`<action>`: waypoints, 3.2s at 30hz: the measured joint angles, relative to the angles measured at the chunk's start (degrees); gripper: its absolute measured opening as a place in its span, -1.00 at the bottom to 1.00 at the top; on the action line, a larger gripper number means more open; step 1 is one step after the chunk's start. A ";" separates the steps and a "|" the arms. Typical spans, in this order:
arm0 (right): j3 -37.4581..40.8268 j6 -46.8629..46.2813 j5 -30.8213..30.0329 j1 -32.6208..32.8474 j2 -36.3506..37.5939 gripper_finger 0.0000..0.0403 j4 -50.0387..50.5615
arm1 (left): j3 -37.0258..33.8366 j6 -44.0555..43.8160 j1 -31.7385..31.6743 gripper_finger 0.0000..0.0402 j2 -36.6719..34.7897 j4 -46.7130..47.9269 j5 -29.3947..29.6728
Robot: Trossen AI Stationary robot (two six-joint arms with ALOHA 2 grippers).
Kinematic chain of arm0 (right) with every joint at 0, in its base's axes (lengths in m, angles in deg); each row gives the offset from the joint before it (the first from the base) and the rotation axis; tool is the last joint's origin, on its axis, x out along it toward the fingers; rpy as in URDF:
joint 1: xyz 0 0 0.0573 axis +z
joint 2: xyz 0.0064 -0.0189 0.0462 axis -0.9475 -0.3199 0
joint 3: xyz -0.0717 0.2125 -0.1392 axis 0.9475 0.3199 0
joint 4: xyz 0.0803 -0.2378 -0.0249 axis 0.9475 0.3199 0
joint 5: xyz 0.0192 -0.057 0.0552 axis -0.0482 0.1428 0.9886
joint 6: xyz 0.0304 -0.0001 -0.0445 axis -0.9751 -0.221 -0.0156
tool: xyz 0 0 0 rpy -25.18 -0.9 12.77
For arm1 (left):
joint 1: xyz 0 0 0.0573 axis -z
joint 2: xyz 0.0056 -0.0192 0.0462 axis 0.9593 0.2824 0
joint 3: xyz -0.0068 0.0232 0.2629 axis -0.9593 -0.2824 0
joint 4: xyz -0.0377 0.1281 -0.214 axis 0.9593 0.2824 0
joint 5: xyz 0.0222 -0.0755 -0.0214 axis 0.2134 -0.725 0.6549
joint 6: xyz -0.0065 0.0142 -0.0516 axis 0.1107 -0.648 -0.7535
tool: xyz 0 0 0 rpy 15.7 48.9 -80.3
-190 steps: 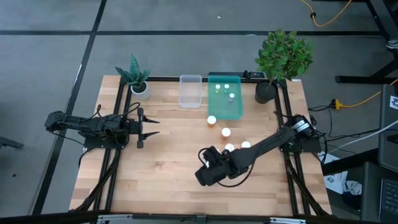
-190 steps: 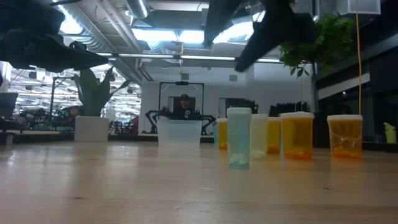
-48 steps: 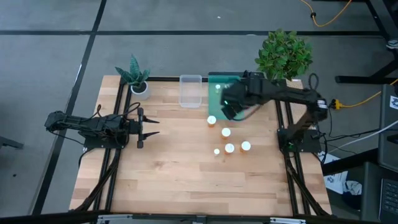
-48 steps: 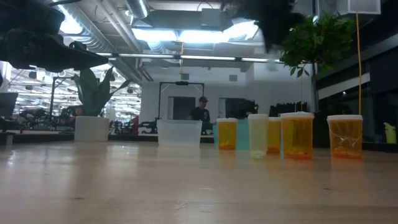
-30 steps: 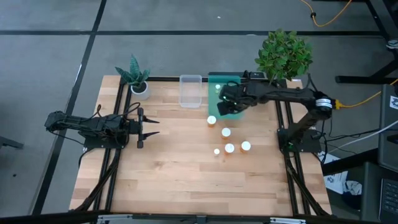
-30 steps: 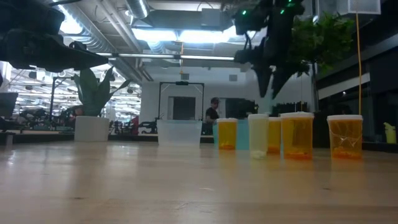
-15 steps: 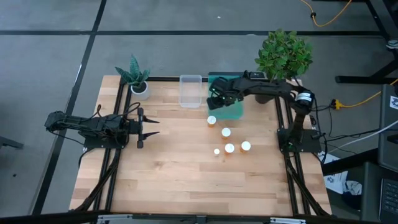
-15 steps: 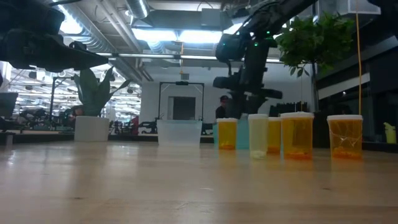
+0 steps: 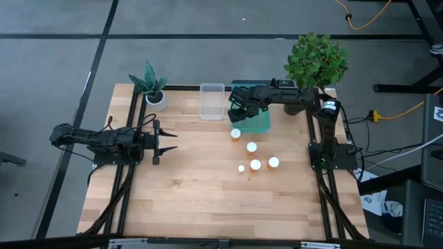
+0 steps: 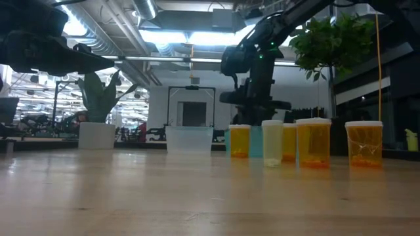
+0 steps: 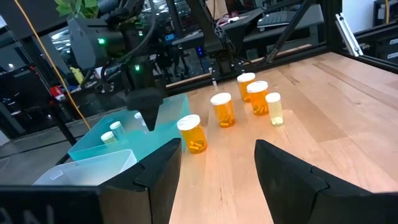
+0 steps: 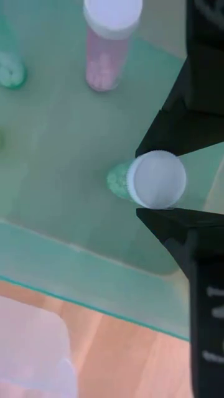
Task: Pick and place medicine bottles into bin by pill shape (circle, oval)
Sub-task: Put the blue tablet bottle into the blue bin, then put the yellow tablet bottle into the blue bin
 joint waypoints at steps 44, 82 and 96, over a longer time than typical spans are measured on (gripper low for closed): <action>-3.48 4.77 4.36 0.26 0.00 0.04 2.09 | 0.00 0.00 -0.01 -0.03 0.01 0.00 0.01; -33.36 1.90 -1.72 25.42 0.04 -0.01 38.09 | 0.00 0.00 -0.01 -0.03 0.02 -0.01 -0.01; -21.22 -3.11 -1.58 30.75 -0.02 -0.01 41.38 | 0.00 0.00 0.01 -0.03 0.02 0.00 0.01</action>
